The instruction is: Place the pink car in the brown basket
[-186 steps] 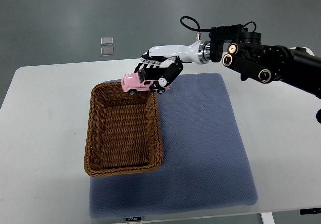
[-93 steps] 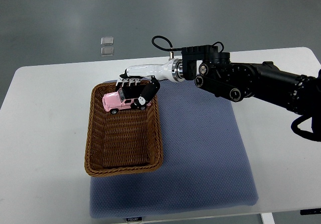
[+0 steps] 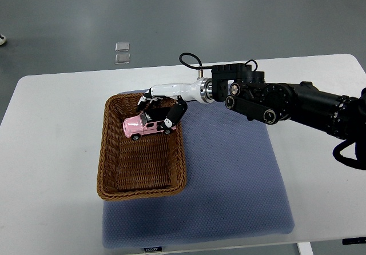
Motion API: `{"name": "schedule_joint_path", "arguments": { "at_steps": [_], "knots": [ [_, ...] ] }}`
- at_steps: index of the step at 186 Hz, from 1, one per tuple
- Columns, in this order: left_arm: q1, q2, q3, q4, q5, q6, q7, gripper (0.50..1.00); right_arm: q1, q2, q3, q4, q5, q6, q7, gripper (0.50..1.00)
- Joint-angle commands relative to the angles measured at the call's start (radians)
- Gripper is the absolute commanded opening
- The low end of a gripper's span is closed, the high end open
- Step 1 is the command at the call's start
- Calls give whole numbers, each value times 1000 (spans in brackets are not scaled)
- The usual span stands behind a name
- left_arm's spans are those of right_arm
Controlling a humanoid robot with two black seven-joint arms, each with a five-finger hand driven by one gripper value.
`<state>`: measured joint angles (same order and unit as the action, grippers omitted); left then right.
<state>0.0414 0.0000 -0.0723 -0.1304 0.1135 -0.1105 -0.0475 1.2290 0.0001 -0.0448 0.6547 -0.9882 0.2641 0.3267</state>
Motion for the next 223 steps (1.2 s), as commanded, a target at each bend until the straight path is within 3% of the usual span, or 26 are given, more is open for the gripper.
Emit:
{"name": "schedule_joint_path", "arguments": {
  "at_steps": [1,27,70,111,164,192,223],
  "knots": [
    [0,0,0,0,0,0,0,1000,0,0,11,-1,3,7,0,901],
    [0,0,0,0,0,0,-2,1000,0,0,68,-9,128,12,-3,901],
    [0,0,0,0,0,0,-2,1000,-13,0,143,-20,467,-2,-78,903],
    [0,0,0,0,0,0,0,1000,-169,-86,345,-38,700,18,-120,911],
    [0,0,0,0,0,0,0,1000,-359,-106,586,-46,766,55,-137,911],
    [0,0,0,0,0,0,0,1000,-410,-126,668,-46,939,92,-219,911],
    [0,0,-1,0,0,0,0,1000,-418,-140,665,-53,1114,90,-262,911]
  ]
}}
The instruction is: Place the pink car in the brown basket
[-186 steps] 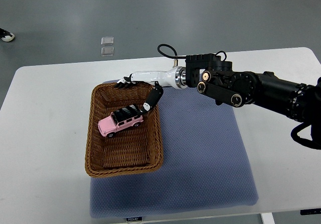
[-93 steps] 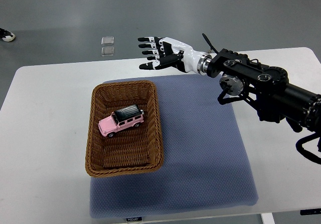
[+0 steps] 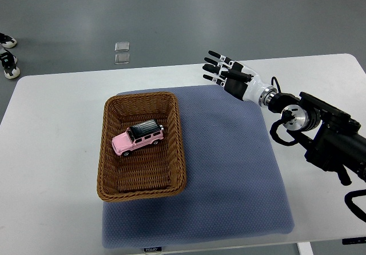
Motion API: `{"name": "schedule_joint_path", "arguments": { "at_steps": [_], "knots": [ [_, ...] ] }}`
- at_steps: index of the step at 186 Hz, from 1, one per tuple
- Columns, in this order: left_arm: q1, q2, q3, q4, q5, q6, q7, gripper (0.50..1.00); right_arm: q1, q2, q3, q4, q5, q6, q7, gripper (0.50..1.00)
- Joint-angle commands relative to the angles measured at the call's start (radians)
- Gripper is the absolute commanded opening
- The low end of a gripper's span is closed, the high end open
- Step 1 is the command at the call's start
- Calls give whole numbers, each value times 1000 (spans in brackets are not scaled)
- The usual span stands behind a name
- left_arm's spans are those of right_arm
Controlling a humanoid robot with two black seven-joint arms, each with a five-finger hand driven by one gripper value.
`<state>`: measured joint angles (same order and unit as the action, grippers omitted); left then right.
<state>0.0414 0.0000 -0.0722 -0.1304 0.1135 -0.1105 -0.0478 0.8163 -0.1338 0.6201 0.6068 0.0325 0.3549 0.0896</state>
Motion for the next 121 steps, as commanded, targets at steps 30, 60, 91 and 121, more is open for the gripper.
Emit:
{"name": "schedule_joint_path", "arguments": {
  "at_steps": [30,60,91,121],
  "knots": [
    [0,0,0,0,0,0,0,1000,-8,-4,-3,-5,93,-7,-16,911],
    [0,0,-1,0,0,0,0,1000,-6,-4,-11,-10,90,-17,-13,913],
    [0,0,0,0,0,0,0,1000,-11,-7,-16,-15,90,-7,-13,913],
    [0,0,0,0,0,0,0,1000,-9,-23,-13,-15,90,-4,-11,913]
  ]
}}
